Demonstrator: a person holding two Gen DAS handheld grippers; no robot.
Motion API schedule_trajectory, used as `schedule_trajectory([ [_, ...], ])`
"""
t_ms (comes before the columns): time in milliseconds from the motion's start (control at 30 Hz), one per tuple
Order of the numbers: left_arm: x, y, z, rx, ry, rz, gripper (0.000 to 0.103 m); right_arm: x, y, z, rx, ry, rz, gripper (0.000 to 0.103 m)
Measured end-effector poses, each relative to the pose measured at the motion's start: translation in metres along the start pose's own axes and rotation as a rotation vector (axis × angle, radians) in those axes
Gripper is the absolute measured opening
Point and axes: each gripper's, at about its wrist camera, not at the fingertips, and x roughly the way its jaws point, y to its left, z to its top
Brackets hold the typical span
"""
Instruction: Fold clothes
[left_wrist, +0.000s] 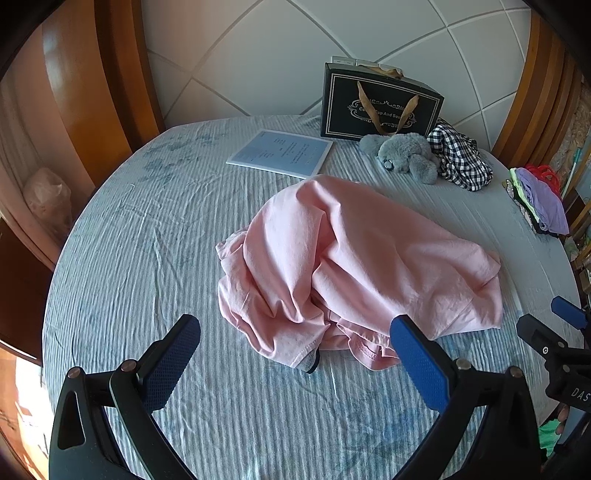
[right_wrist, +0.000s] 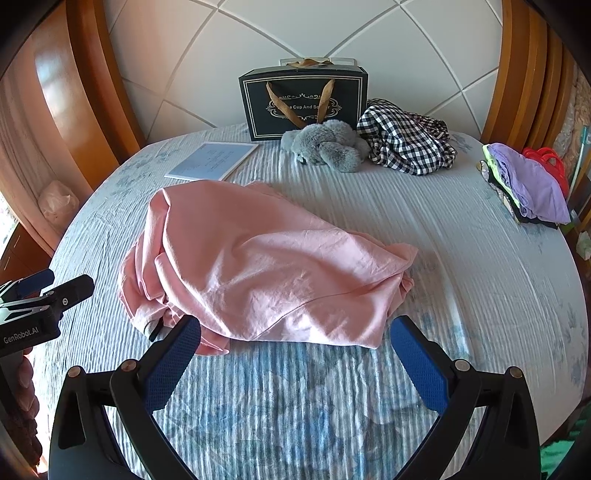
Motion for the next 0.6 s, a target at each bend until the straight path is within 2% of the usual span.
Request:
schedule_trajectory([
  [333,0.026,0.006,0.002,0.006,0.015,0.004,0.097,0.024,-0.014,0.009,0.031,0.027,0.023,0.103],
  [433,0.048,0.012,0.003,-0.001,0.045,0.002,0.091,0.039,-0.022,0.012,0.037,0.052,0.026,0.103],
  [467,0.057,0.015,0.003,-0.008,0.063,0.000,0.081,0.045,-0.024,0.013,0.038,0.066,0.026,0.103],
  [500,0.067,0.018,0.002,-0.016,0.083,-0.007,0.064,0.052,-0.026,0.014,0.037,0.079,0.026,0.103],
  [567,0.087,0.025,0.000,-0.040,0.133,-0.021,0.054,0.064,-0.029,0.014,0.023,0.098,0.020,0.101],
  [600,0.095,0.028,-0.001,-0.050,0.143,-0.021,0.053,0.070,-0.031,0.014,0.017,0.106,0.015,0.099],
])
